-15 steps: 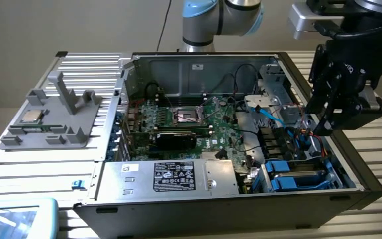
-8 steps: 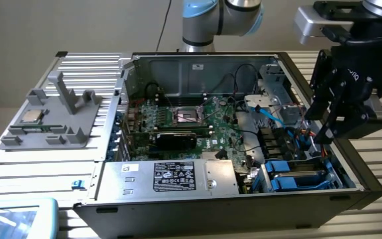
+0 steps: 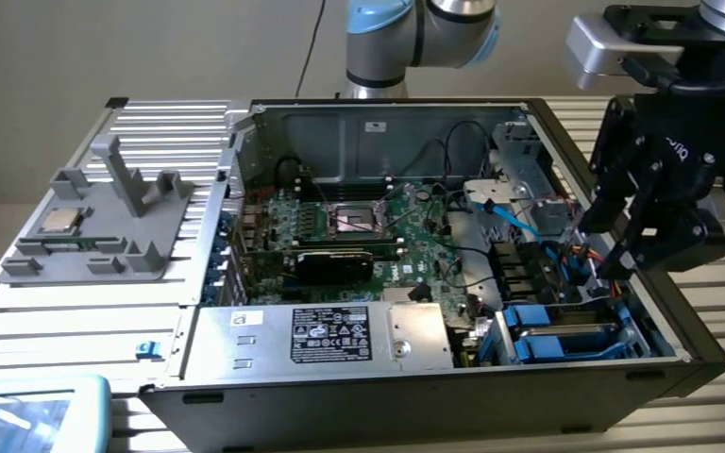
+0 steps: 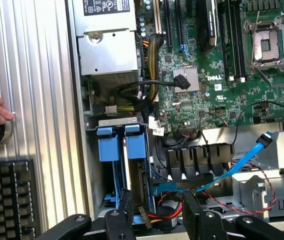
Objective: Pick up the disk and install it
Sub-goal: 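Insert the first disk wire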
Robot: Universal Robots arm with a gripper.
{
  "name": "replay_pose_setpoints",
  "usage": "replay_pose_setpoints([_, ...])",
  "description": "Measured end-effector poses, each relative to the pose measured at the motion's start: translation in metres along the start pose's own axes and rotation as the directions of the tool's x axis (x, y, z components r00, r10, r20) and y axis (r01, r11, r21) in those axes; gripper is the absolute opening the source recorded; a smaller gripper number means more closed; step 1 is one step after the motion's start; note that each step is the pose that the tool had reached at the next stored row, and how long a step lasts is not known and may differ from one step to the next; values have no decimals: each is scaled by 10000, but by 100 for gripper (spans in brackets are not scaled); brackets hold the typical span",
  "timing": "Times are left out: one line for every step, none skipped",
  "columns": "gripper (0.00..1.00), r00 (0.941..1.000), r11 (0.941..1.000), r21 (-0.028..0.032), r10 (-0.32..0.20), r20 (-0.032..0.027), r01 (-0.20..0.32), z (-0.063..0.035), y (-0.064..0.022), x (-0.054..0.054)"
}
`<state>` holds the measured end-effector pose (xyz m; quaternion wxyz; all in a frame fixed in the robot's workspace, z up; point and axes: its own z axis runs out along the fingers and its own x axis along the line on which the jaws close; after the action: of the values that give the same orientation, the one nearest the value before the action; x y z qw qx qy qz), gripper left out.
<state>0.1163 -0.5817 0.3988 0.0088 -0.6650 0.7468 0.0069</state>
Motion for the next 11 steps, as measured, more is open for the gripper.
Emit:
replay_pose_setpoints([52,10000,10000,-10,-7,-2,7,-1,-3,19])
replay_pose_setpoints([52,10000,10000,-22,-12,-4,12,-2,-7,42])
replay_pose_setpoints([52,10000,10000,-38,-15,-5,15,-2,-10,65])
replay_pose_setpoints([52,10000,10000,-60,-16,-3,16,-2,-14,89])
replay_pose_setpoints([52,10000,10000,-84,-15,2,15,-3,-17,112])
replay_pose_setpoints([52,10000,9999,-112,-15,8,15,-3,-21,138])
replay_pose_setpoints([52,10000,9999,-142,-14,18,14,-3,-26,164])
replay_pose_setpoints([52,10000,9998,-178,-13,32,14,-4,-32,189])
replay_pose_setpoints([52,10000,9998,-214,-12,47,13,-4,-38,211])
replay_pose_setpoints([52,10000,9997,-247,-12,65,13,-3,-46,226])
replay_pose_setpoints([52,10000,9996,-270,-25,81,27,-2,-52,230])
